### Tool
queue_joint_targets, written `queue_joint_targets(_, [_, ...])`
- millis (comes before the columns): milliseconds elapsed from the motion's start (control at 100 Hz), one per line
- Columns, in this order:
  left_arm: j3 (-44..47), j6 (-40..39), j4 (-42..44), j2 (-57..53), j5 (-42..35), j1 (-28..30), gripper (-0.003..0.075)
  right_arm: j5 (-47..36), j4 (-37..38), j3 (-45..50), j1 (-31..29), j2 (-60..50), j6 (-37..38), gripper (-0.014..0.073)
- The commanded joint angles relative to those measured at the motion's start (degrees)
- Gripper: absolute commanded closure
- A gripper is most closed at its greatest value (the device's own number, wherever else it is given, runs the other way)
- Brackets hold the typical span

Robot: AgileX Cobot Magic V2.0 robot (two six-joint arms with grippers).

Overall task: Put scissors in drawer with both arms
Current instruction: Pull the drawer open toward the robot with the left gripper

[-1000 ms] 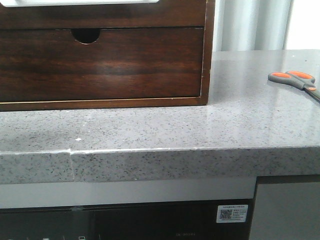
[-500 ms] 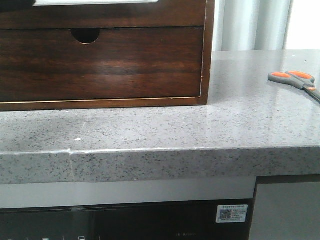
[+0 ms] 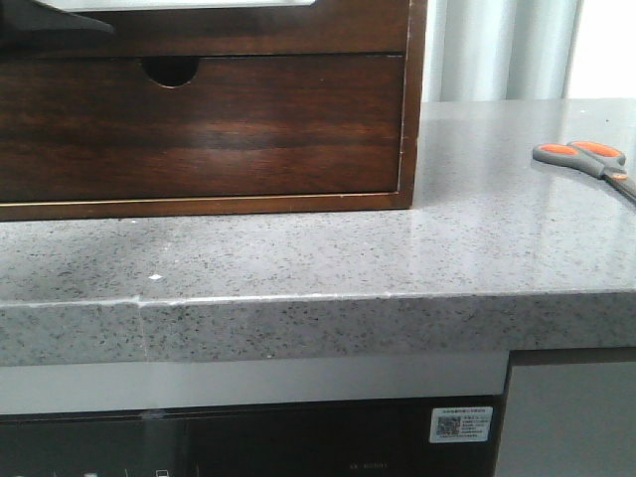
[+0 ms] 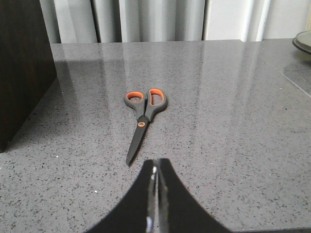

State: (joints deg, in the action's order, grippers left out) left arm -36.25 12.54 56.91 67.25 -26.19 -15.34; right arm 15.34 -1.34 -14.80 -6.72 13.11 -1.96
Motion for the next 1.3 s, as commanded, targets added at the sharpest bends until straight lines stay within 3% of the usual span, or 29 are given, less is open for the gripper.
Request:
queue_joint_targets(0, [-2.1,-0.2,-2.3,-0.2,-2.3,-0.4,0.0467,-4.7,0.1,-1.9,0.1,1.1,-0.3,0.0699])
queue_joint_targets(160, [-2.1,-0.2,-2.2,-0.1,-2.1,-0.4,0.0716,-4.7,0.1,-1.9,0.1,1.1,-0.3,0.0699])
queue_joint_targets(790, [-1.3,-0.4,3.3,-3.8,0.4,-0.4,0.0716,-4.7,0.1,-1.9,0.1,1.1,-0.3,0.0699])
queue_joint_targets(1290, [6.6,-3.4,5.9,-14.1,-1.6,-0.4,0.0716,-4.7,0.1,-1.9,0.1,1.1,-0.3,0.0699])
